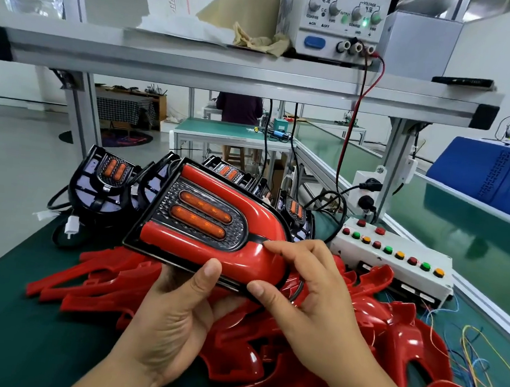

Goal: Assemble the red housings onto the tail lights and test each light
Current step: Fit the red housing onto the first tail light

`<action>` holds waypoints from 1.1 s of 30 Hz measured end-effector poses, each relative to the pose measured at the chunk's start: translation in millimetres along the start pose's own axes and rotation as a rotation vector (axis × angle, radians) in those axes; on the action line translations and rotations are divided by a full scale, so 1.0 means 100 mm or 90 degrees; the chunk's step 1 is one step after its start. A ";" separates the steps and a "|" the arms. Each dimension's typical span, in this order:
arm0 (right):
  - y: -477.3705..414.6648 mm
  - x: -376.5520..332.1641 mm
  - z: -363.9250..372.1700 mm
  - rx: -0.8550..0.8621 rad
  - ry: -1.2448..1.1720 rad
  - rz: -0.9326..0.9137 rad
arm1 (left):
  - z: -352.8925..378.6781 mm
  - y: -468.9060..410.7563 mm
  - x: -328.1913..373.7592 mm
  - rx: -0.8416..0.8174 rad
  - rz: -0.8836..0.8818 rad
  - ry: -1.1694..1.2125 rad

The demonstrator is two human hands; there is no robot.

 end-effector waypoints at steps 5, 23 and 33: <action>-0.02 -0.02 -0.03 -0.009 0.035 -0.020 | 0.01 0.00 0.00 -0.016 0.005 0.000; 0.05 0.04 0.19 -0.022 -0.659 0.284 | 0.04 0.07 0.05 -0.089 0.007 0.002; 0.02 -0.08 0.17 -0.048 -0.754 0.267 | 0.11 0.08 0.02 -0.080 0.027 0.015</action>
Point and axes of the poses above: each hand's wrist, its own y-axis away from the middle knuckle, its own z-axis out of the palm, x = y × z, the point moved 4 cm from there along -y, towards the middle knuckle
